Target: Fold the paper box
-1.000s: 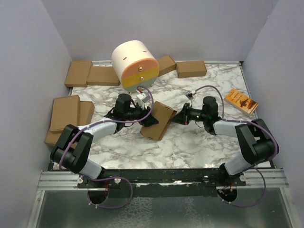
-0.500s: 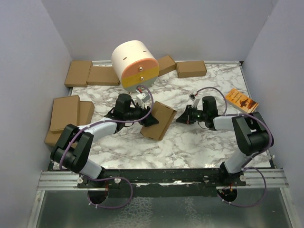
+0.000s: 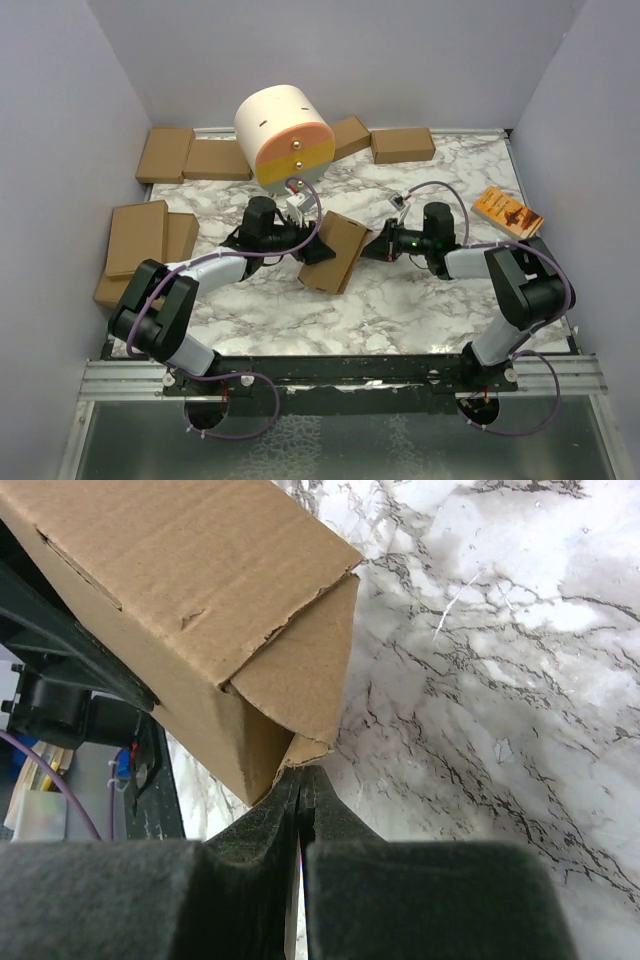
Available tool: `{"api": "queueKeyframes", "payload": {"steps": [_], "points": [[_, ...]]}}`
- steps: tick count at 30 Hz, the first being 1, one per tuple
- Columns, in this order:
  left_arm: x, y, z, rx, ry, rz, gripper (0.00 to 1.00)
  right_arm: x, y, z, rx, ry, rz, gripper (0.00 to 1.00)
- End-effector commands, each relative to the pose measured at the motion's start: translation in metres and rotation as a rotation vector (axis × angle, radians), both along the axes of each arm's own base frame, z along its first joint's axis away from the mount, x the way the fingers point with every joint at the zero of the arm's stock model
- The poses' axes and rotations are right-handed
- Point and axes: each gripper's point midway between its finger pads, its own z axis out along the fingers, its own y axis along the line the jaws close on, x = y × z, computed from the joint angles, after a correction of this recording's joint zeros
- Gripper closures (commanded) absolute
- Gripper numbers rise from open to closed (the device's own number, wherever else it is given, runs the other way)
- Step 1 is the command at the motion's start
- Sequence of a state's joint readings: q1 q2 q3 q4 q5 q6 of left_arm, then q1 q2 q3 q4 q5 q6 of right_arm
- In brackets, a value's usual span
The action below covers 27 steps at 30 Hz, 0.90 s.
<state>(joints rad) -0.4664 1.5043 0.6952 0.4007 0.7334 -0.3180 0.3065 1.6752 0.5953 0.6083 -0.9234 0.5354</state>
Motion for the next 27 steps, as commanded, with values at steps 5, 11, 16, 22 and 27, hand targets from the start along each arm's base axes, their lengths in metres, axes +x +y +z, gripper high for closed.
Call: {"api": "queueKeyframes", "payload": {"steps": [5,11,16,22,27], "points": [[0.002,-0.001,-0.001,-0.010,0.026,0.019,0.77,0.009,0.001,0.013,-0.031,-0.090,-0.002,0.99],[0.009,0.003,0.004,-0.062,0.087,0.077,0.77,0.019,-0.012,-0.015,-0.152,-0.048,-0.070,0.99],[0.022,0.010,0.008,-0.090,0.152,0.169,0.78,0.011,-0.011,-0.019,-0.131,-0.021,-0.048,0.99],[0.027,0.023,-0.007,0.092,0.283,0.232,0.77,0.026,-0.019,-0.018,-0.196,-0.027,-0.094,0.98],[0.018,0.044,-0.022,0.270,0.408,0.239,0.78,0.056,-0.060,0.012,-0.191,-0.089,-0.238,0.98]]}}
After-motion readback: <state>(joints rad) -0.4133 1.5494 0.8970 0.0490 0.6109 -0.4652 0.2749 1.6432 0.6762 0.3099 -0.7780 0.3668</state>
